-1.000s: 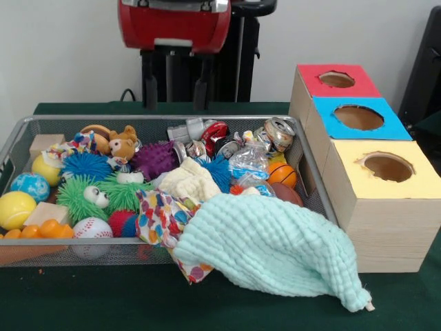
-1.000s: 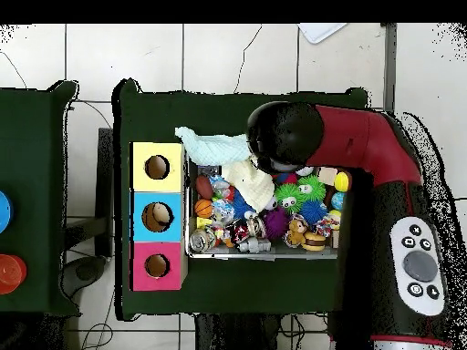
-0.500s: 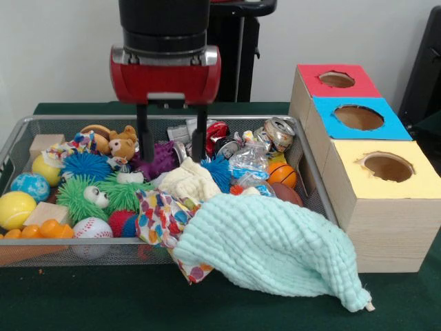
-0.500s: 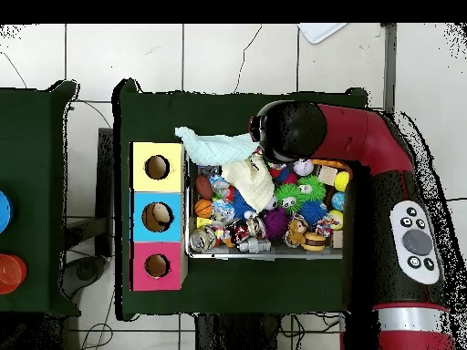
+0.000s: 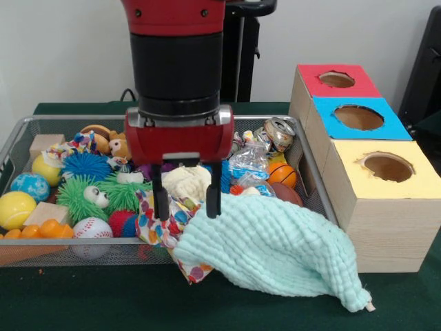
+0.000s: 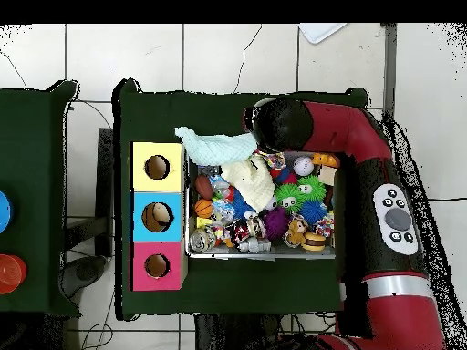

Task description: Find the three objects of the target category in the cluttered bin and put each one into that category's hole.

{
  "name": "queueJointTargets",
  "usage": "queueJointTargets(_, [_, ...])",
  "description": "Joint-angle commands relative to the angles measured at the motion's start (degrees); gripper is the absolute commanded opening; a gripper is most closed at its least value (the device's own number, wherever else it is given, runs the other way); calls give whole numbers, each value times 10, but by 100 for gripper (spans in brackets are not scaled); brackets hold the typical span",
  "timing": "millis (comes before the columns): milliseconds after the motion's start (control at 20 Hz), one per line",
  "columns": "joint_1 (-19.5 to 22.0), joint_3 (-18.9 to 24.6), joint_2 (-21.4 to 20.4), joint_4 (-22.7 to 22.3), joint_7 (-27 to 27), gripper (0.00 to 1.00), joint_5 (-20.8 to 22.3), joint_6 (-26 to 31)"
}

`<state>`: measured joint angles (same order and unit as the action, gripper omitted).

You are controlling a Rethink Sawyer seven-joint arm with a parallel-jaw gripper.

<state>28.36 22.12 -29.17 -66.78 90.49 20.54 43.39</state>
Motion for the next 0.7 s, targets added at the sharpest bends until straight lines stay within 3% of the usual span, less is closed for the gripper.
queueJointTargets(50, [15, 22, 33, 10, -162, 100, 78, 8])
queueJointTargets(200, [6, 4, 32, 19, -163, 100, 105, 44])
queueJointTargets(450, [2, 8, 34, 34, -158, 100, 116, 85])
queueJointTargets(700, [11, 28, 42, 13, -127, 100, 69, 151])
